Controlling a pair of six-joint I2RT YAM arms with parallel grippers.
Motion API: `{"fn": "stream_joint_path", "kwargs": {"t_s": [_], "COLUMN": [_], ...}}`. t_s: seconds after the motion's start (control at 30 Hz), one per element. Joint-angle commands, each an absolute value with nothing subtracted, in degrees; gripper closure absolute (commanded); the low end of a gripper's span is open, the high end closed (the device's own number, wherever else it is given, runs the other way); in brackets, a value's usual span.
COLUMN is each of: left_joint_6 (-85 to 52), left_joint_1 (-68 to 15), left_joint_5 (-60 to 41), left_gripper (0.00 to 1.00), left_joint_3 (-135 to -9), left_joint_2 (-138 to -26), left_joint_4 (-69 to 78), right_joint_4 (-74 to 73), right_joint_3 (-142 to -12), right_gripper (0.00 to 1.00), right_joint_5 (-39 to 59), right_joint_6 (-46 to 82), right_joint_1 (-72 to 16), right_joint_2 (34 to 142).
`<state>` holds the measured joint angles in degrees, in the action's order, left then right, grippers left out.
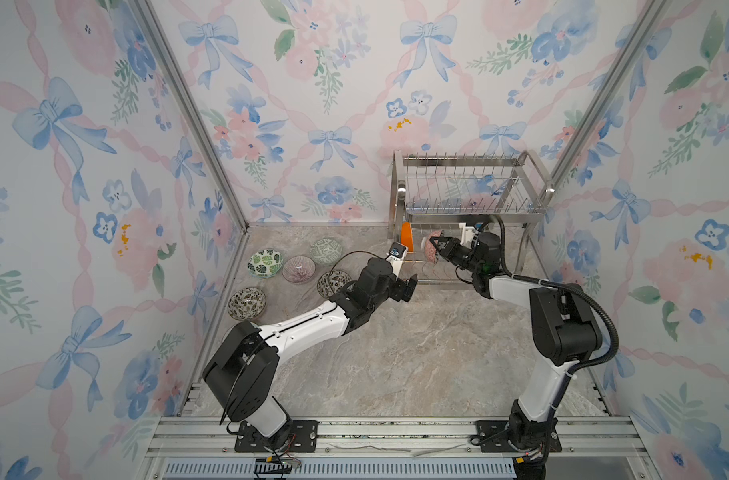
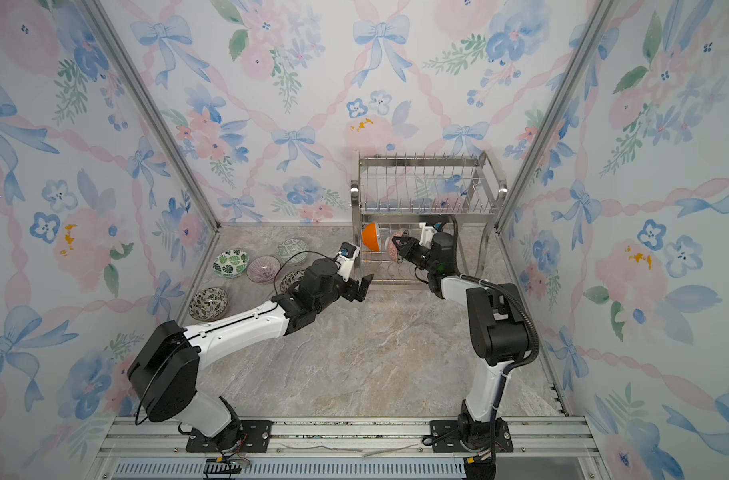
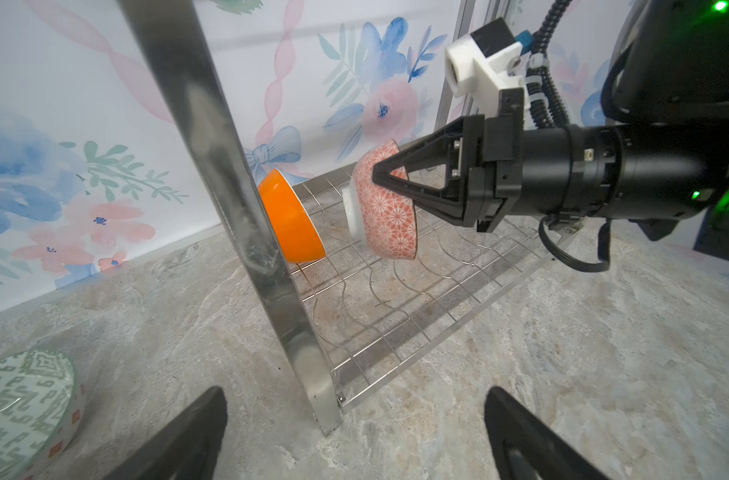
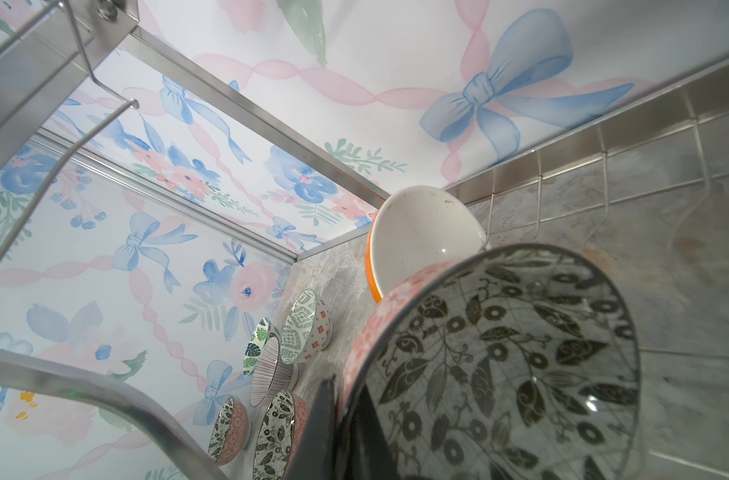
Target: Load the bowls into the dish rack
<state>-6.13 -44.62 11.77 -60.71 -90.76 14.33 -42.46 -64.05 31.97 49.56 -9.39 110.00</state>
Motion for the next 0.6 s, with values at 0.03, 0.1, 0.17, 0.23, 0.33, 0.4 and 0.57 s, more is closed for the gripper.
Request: {"fn": "stream_joint_path", "kwargs": {"t_s": [0.03, 0.1, 0.17, 0.23, 0.33, 0.4, 0.57], "left_joint_6": [-3.5, -3.1, -2.9, -2.7, -2.5, -2.3, -1.8], "left_joint_1": [-45.0, -45.0, -45.0, -45.0, -45.1, -45.1, -45.1], "left_joint_5": [12.3, 12.2, 12.4, 12.3, 11.5, 11.5, 11.7], "left_gripper": [0.02, 0.02, 0.02, 0.02, 0.02, 0.02, 0.02], "left_joint_3": [-62.5, -62.5, -62.3, -62.1, -62.0, -62.1, -61.8], "left_joint_2": [-92.6, -92.7, -92.7, -92.5, -92.3, -92.3, -92.4], "left_joint_4": [15.8, 15.7, 15.8, 15.7, 15.8, 15.7, 15.8], "right_joint_4": [-51.8, -54.0, -55.4, -55.0, -55.6, -55.7, -56.4], "right_joint_3": [-67.6, -68.2, -69.0, -70.0, -72.1, -73.8, -78.4], "right_gripper": [1.0, 1.0, 1.0, 1.0, 1.0, 1.0, 1.0], "right_joint_5": [33.8, 33.9, 34.3, 34.6, 34.8, 35.2, 36.9], "right_joint_6": [53.1, 54.4, 55.4, 55.5, 56.6, 57.1, 58.8], "right_joint_1": [-8.1, -7.7, -7.4, -7.2, -6.8, -6.5, -6.5], "right_joint_2": [113.1, 114.5, 115.7, 116.8, 118.8, 120.1, 124.2]}}
